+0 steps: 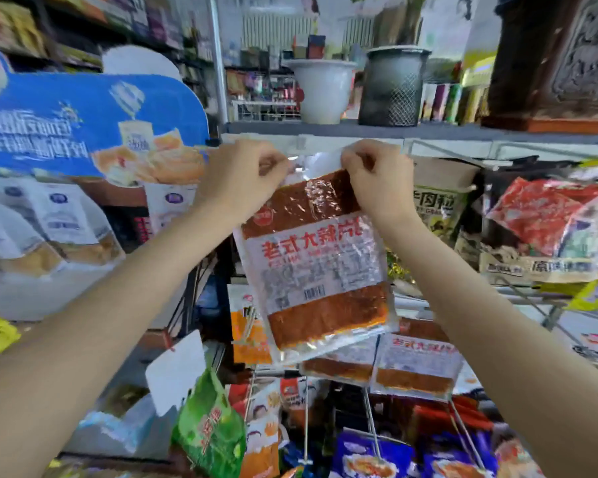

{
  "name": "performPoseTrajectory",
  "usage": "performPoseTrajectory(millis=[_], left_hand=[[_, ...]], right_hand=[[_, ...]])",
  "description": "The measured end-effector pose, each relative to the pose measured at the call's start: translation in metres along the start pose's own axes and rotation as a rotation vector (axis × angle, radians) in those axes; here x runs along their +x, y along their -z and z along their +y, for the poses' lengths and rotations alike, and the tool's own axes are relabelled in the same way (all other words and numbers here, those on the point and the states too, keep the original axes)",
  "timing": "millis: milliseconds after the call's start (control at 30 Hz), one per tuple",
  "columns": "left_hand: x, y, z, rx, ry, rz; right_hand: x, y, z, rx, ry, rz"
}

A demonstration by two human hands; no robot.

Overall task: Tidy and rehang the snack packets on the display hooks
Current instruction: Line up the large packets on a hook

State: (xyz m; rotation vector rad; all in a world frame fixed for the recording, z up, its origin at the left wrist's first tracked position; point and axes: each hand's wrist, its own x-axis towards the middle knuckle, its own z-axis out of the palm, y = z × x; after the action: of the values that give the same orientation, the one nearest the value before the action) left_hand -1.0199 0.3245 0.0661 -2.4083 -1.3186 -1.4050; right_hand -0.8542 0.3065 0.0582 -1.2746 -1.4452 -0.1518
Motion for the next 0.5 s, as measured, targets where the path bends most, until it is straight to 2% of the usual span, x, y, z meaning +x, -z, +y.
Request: performPoseTrajectory(millis=[133,233,400,500], left_hand=[[-0.005,-0.011,-0.007,0.071,-0.148,0.114],[-0.007,-0.018,-0.013,0.091,-0.217,0.073],[-0.004,-0.037,-0.029,0.330,-0.174,0.087],[-0.018,-0.053,-0.033,0.386,-0.202,0.046]], right_hand=[[0.003,0.002,-0.001,-0.036,-0.006,0.037],[0.002,-0.002,0.006,-0.030,-0.024,0.035],[0.004,-0.021,0.021,0.028,-0.165,0.072],[0.007,-0.032,0.031,0.075,-0.272,0.082]])
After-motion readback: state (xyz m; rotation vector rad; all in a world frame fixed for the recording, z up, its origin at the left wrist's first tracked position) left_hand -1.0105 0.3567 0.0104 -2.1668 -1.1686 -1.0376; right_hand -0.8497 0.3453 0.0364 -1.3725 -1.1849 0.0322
